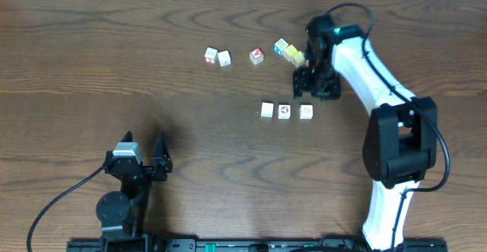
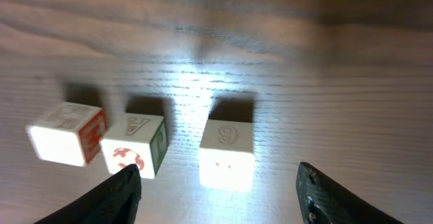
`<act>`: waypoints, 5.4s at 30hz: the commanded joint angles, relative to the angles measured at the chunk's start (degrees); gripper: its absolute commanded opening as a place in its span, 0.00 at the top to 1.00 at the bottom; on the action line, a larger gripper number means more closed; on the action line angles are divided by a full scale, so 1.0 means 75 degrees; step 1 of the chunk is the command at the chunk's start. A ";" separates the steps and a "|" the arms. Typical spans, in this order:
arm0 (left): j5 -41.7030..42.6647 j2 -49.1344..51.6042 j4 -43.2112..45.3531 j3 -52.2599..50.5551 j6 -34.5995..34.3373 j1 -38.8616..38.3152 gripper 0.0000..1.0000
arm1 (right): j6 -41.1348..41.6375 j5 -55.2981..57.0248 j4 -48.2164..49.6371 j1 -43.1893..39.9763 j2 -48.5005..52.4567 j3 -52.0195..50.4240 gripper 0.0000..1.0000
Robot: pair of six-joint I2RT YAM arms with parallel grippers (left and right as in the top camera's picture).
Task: Lift 3 blocks
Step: 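Open the right gripper and raise it back to the upper right, then swing the left gripper forward toward the row of white blocks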
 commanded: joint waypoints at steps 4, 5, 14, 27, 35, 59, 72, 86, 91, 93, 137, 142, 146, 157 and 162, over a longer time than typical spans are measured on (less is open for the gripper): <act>0.0175 -0.0006 -0.0265 -0.0117 -0.0044 0.0035 0.25 | -0.0015 -0.0026 -0.0726 -0.0723 -0.0166 0.1338 0.01; 0.0175 -0.0006 -0.0265 -0.0117 -0.0044 0.0035 0.25 | -0.0017 -0.0026 -0.0819 -0.0851 -0.0163 0.1480 0.01; 0.0175 -0.0006 -0.0265 -0.0117 -0.0044 0.0035 0.25 | -0.0038 0.0697 -0.1279 -0.2366 -0.0163 0.1816 0.01; 0.0175 -0.0006 -0.0265 -0.0117 -0.0044 0.0035 0.25 | 0.0050 0.0717 -0.1303 -0.3194 -0.0163 0.1816 0.01; 0.0175 -0.0006 -0.0265 -0.0117 -0.0044 0.0035 0.25 | 0.0050 0.0717 -0.1303 -0.3191 -0.0163 0.1816 0.01; 0.1941 -0.0006 0.0737 -0.0117 -0.0073 0.0035 0.25 | 0.0050 0.0717 -0.1303 -0.3191 -0.0163 0.1816 0.01; 0.1953 -0.0006 0.4768 0.0009 0.0650 0.0035 0.25 | 0.0050 0.0717 -0.1303 -0.3191 -0.0163 0.1816 0.01; 0.1953 0.0551 0.2873 0.1853 0.0597 0.0035 0.25 | 0.0050 0.0714 -0.1303 -0.3191 -0.0163 0.1816 0.01; 0.1953 0.1944 0.1384 0.3022 0.0600 0.0035 0.25 | 0.0050 0.0717 -0.1303 -0.3191 -0.0163 0.1816 0.01; 0.1953 0.2640 0.0796 0.3570 0.0632 0.0035 0.25 | 0.0050 0.0717 -0.1303 -0.3191 -0.0163 0.1816 0.01; 0.1679 0.8087 -0.5447 0.8757 0.0644 0.0032 0.25 | 0.0050 0.0717 -0.1303 -0.3191 -0.0163 0.1816 0.01; 0.0848 0.8367 -0.6000 0.8819 0.0443 0.0032 0.25 | 0.0050 0.0717 -0.1303 -0.3191 -0.0163 0.1816 0.01; 0.0385 0.8845 -0.6624 0.9151 0.0411 0.0035 0.25 | 0.0050 0.0717 -0.1303 -0.3191 -0.0163 0.1816 0.01; 0.1923 0.9457 -0.6164 0.9267 0.0408 0.0032 0.25 | 0.0050 0.0717 -0.1303 -0.3191 -0.0163 0.1816 0.01; 0.2180 0.9713 -0.6219 0.9194 0.0382 0.0026 0.25 | 0.0050 0.0717 -0.1303 -0.3191 -0.0163 0.1816 0.01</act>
